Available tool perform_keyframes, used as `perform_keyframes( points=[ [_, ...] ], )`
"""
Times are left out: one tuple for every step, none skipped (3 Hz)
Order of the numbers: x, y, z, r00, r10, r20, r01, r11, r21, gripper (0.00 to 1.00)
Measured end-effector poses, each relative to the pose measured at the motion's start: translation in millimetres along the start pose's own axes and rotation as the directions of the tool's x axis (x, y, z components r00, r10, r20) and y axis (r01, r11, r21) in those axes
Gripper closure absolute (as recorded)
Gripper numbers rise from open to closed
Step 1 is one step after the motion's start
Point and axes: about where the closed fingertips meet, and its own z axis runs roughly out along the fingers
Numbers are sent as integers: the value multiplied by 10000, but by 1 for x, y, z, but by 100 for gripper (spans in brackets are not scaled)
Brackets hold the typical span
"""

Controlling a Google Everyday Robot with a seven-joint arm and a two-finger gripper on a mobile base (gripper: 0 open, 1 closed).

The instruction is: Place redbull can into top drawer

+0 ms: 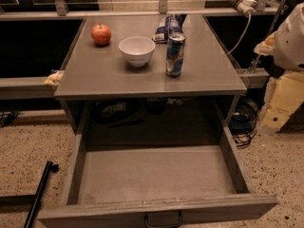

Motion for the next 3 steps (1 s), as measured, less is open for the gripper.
perform_keyframes(
  points=[
    [0, 0, 0, 10000, 0, 0, 0, 10000, 0, 0],
    [-2, -8, 3, 9998, 28, 212, -33, 9997, 246, 0],
    [-10, -34, 17, 9966, -9, 821, -41, 9982, 605, 0]
  ],
)
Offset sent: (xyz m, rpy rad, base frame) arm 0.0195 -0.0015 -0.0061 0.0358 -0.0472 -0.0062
